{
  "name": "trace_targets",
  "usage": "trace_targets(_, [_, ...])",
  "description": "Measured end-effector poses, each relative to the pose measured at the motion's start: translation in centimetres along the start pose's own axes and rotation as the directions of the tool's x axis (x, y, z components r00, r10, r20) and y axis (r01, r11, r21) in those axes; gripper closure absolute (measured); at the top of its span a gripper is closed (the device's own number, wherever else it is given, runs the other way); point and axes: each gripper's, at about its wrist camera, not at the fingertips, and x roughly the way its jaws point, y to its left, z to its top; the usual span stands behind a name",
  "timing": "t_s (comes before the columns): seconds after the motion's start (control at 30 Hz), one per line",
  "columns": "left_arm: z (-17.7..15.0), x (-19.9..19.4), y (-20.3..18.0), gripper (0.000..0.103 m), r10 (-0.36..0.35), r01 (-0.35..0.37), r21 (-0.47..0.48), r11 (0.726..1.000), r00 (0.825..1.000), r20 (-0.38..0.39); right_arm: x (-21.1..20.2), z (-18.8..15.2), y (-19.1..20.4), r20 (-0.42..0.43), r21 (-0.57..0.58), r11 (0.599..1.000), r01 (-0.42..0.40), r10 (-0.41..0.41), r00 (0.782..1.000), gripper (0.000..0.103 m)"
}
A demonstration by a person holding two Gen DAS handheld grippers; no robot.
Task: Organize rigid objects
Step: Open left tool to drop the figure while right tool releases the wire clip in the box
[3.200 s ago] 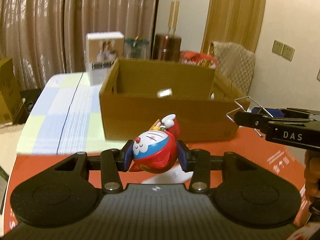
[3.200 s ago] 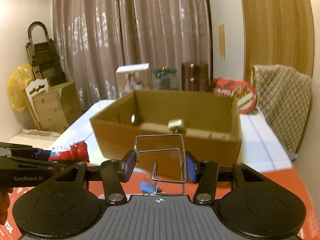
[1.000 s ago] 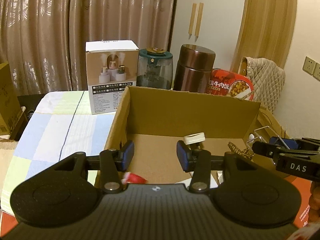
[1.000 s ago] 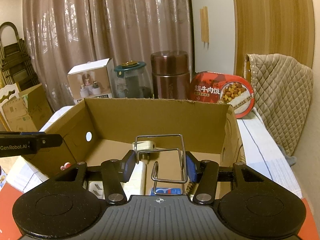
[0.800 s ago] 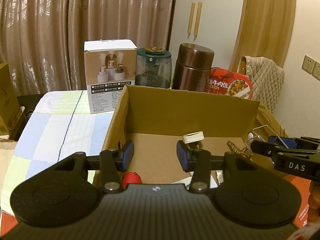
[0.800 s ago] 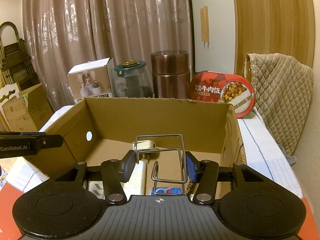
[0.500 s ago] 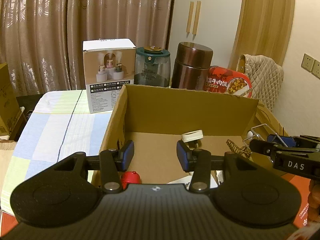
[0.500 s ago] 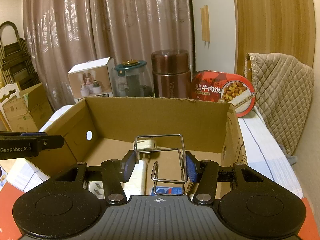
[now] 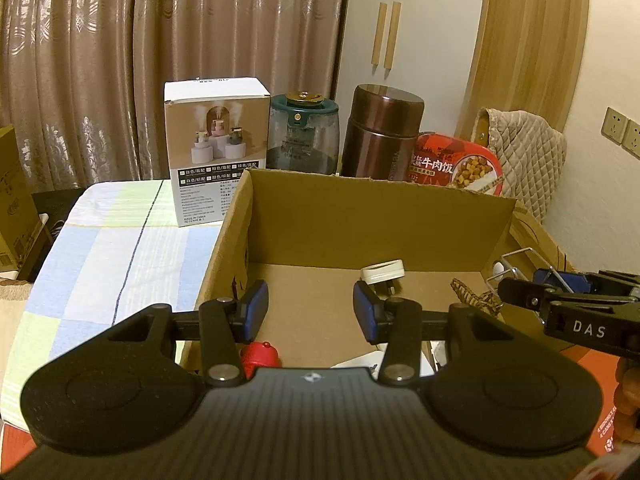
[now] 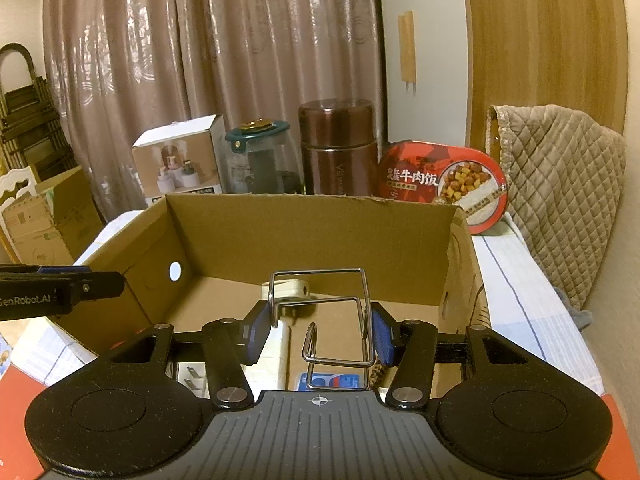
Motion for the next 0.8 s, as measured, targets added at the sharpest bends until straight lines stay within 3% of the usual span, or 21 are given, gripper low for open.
trace_targets(0.3, [0.0, 0.0, -0.1, 0.062, 0.0, 0.0, 0.001, 1.0, 1.0, -0.001, -0.2, 0.1, -0.8, 0.021, 0.044, 0.999, -0.013, 0.012, 1.0, 0.054])
trace_targets(0.47, [0.2, -0.1, -0.2, 0.062, -0.002, 0.002, 0.0, 1.0, 1.0, 0.003, -0.7, 0.3, -1.5, 0.059, 0.083, 0.997, 0.008, -0.013, 0.998, 0.034])
trace_targets(0.8, [0.2, 0.0, -0.3, 0.062, -0.003, 0.003, 0.001, 1.0, 1.0, 0.002, -1.0, 0.6, -1.7, 0.059, 0.094, 0.995, 0.02, -0.026, 0.998, 0.033])
